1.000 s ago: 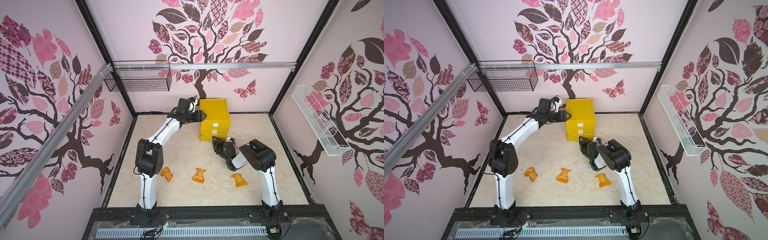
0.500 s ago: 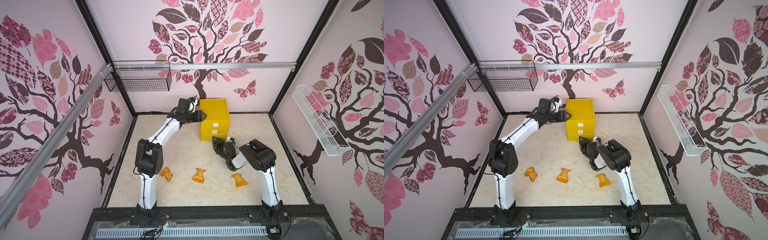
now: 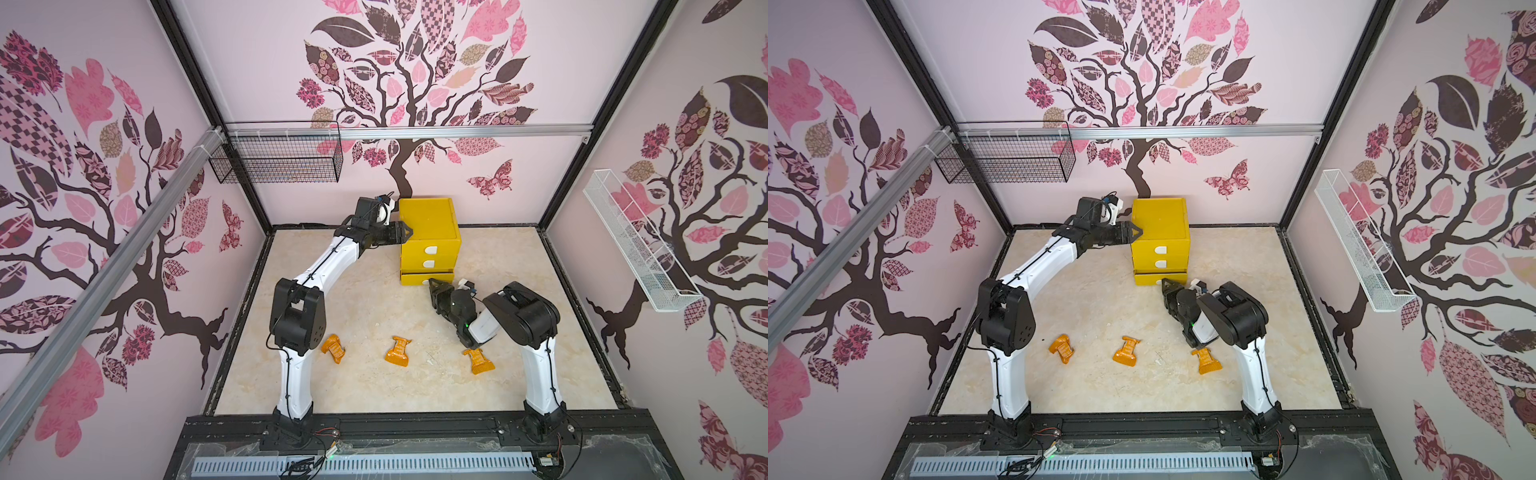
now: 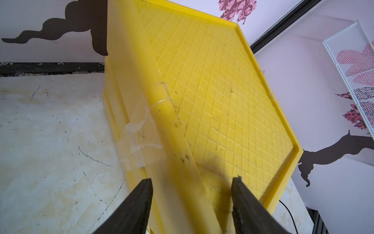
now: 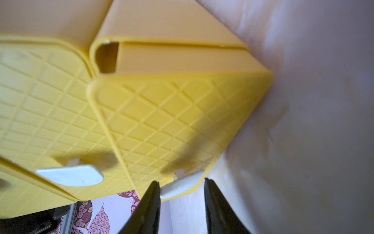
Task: Place the cookies into the drawer by color
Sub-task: Open the drawer in the storage box.
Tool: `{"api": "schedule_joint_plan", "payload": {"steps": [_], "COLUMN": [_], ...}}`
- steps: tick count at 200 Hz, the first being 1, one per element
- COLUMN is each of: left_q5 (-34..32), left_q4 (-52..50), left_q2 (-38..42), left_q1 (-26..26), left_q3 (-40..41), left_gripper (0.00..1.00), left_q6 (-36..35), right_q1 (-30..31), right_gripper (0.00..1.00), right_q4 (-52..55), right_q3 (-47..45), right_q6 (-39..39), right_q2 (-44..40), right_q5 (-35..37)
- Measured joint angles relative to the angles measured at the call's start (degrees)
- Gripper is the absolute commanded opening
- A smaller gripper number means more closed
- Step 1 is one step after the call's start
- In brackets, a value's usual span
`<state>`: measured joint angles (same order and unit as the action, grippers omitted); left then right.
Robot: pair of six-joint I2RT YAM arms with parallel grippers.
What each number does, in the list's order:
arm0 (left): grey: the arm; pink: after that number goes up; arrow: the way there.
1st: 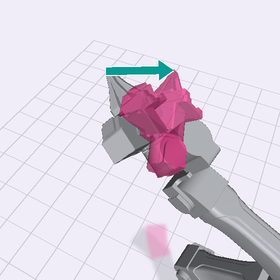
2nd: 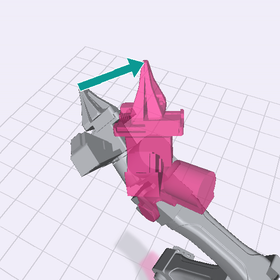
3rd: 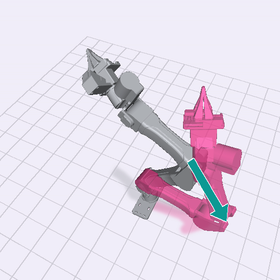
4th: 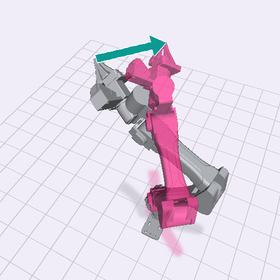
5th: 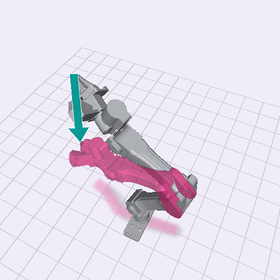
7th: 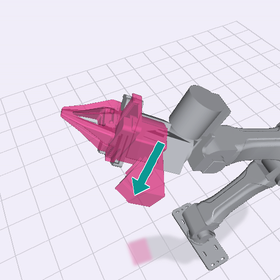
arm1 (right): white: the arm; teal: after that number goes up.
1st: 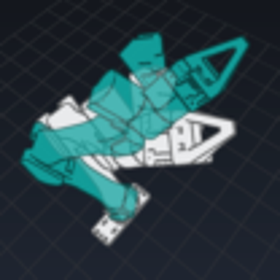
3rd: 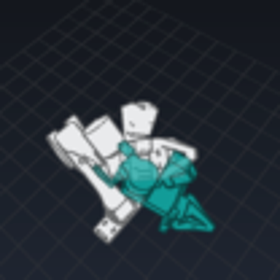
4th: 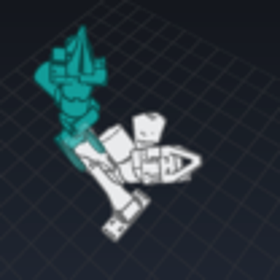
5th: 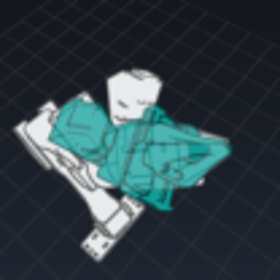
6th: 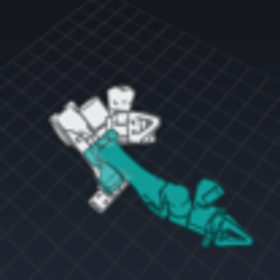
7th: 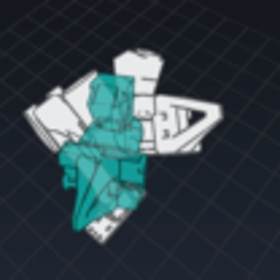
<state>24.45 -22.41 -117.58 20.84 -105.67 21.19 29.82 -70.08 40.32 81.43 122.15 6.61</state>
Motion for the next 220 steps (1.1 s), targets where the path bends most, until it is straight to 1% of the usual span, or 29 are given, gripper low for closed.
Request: {"api": "schedule_joint_plan", "payload": {"steps": [41, 128, 169, 198, 212, 220], "left_q5": [0.1, 0.2, 0.2, 0.2, 0.3, 0.3], "left_q4": [-0.2, -0.2, -0.1, 0.0, 0.1, 0.1], "left_q2": [0.4, 0.5, 0.7, 0.7, 0.9, 1.0], "left_q1": [0.0, 0.0, 0.0, 0.0, 0.0, 0.0], "left_q3": [0.5, 0.6, 0.8, 0.9, 1.2, 1.5], "left_gripper": [0.66, 0.66, 0.66, 0.66, 0.66, 0.66], "left_q6": [0.0, 0.3, 0.3, 0.5, 0.7, 0.7], "right_q1": [0.8, 4.1, 6.5, 7.1, 7.2, 7.2], "right_gripper": [0.44, 0.44, 0.44, 0.44, 0.44, 0.46], "right_q4": [0.5, 0.5, 2.4, 4.8, 8.9, 12.4], "right_q3": [-2.2, -11.2, -15.8, -18.0, -18.4, -18.3], "right_q6": [0.3, 1.1, 1.7, 1.1, -0.3, -1.5], "right_q2": [-1.7, -7.7, -10.7, -13.8, -17.1, -20.0], "right_q5": [0.3, 2.6, 3.7, 4.1, 4.2, 4.5]}}
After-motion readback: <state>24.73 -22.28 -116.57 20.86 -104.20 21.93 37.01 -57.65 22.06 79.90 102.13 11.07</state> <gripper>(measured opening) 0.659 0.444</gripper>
